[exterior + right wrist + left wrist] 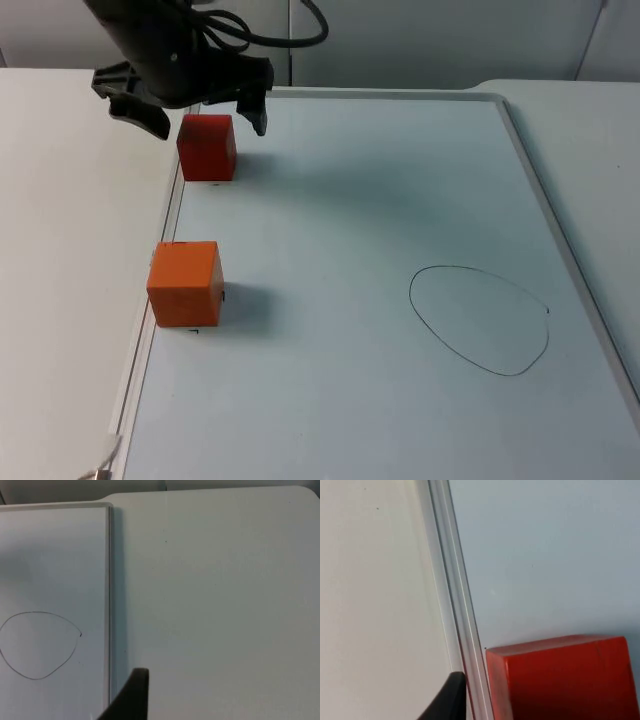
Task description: Pick up one cube with the left hand and another cube with the right hand. First place the cube in the right hand at the target position, then stack the cube in the left hand on top.
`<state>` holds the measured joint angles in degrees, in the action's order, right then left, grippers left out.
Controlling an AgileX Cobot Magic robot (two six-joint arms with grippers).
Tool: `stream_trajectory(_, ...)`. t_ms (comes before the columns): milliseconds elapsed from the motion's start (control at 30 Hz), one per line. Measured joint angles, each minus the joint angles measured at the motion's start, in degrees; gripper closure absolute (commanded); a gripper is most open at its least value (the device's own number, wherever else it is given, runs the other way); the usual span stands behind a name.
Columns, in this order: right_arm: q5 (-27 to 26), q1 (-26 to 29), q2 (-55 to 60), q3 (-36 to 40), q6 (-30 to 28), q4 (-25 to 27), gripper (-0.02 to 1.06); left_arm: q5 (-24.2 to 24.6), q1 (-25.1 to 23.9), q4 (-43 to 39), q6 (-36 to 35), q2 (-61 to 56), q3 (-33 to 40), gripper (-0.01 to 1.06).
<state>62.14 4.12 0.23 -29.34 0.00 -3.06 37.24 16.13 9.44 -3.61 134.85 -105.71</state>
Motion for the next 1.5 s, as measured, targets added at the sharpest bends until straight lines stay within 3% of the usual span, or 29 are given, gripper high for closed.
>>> stream_trajectory(500,0.0,0.0,0.0,0.0,0.0,0.0,0.06,-0.1,0.0,0.0,1.3,0.2,0.0,0.02)
stream_trajectory(867,0.0,0.0,0.0,0.0,0.0,0.0,0.06,-0.1,0.7,0.0,1.7,1.0,-0.1,0.07)
stream_trajectory(1000,0.0,0.0,0.0,0.0,0.0,0.0,0.06,-0.1,0.7,0.0,1.7,2.0,-0.1,0.13)
stream_trajectory(1133,0.0,0.0,0.0,0.0,0.0,0.0,0.06,-0.1,0.7,0.0,1.7,2.2,-0.1,0.31)
stream_trajectory(1167,0.0,0.0,0.0,0.0,0.0,0.0,0.06,-0.1,0.7,0.0,1.7,2.2,-0.1,0.31)
stream_trajectory(1300,0.0,0.0,0.0,0.0,0.0,0.0,0.06,-0.1,0.7,-0.1,1.7,2.2,-0.1,0.62)
stream_trajectory(1333,0.0,0.0,0.0,0.0,0.0,0.0,0.06,-0.1,0.7,-0.1,1.7,2.2,-0.1,0.62)
stream_trajectory(1367,0.0,0.0,0.0,0.0,0.0,0.0,0.06,-0.1,0.7,-0.1,1.7,2.2,-0.1,0.78)
stream_trajectory(1467,0.0,0.0,0.0,0.0,0.0,0.0,0.06,0.0,0.7,-0.1,1.7,2.2,-0.1,1.04)
stream_trajectory(1500,0.0,0.0,0.0,0.0,0.0,0.0,0.06,0.5,0.7,-0.1,1.7,1.9,-0.1,1.04)
